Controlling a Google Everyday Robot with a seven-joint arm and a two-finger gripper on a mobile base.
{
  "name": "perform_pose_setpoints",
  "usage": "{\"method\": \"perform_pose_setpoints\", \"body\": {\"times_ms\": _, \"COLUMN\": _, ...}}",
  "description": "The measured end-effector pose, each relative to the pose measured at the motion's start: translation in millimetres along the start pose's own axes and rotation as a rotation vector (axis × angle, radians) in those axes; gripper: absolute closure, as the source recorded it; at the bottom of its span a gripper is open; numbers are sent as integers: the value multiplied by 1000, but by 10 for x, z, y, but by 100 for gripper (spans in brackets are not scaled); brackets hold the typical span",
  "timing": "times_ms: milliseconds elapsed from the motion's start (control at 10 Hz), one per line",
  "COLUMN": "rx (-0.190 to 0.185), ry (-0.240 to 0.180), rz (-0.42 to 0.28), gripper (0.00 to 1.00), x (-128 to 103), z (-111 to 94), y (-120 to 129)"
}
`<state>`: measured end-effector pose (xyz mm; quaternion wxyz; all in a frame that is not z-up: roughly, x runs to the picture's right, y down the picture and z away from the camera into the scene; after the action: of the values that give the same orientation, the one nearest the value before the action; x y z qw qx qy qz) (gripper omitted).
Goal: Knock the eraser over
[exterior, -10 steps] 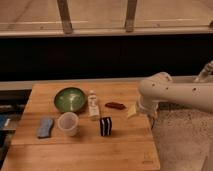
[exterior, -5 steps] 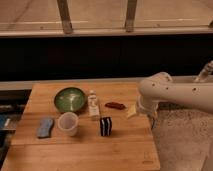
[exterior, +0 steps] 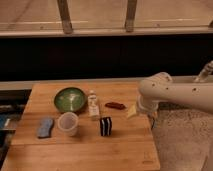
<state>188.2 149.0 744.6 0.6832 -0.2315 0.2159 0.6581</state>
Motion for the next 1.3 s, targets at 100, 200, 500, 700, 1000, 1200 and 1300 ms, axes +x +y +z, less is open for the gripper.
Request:
{"method": "perform_pose_setpoints", "body": {"times_ms": 100, "rx": 7, "ry": 4, "rz": -8, "gripper": 20, "x": 60, "z": 28, "y": 24}}
{"method": "perform_pose_setpoints", "body": {"times_ms": 200, "rx": 7, "ry": 14, "rz": -18, "gripper": 20, "x": 169, "z": 61, "y": 82}}
{"method": "perform_pose_setpoints", "body": {"times_ms": 500, "rx": -4, "ry": 36, "rz": -47, "gripper": 20, "x": 488, "z": 129, "y": 231}}
{"method": "perform_pose_setpoints", "body": {"times_ms": 700, "rx": -20, "ry": 51, "rz": -96, "gripper": 20, "x": 630, "z": 153, "y": 437}}
{"method": "perform_pose_setpoints", "body": {"times_ms": 1000, "rx": -49, "ry": 64, "rz": -191, "gripper": 20, "x": 688, "z": 120, "y": 820}}
{"method": "perform_pose_setpoints", "body": {"times_ms": 1200, "rx": -48, "ry": 64, "rz": -276, "gripper": 20, "x": 721, "z": 70, "y": 1156}}
{"method": "perform_pose_setpoints", "body": {"times_ms": 1300, "rx": -33, "ry": 61, "rz": -309, "gripper": 20, "x": 712, "z": 60, "y": 1276}}
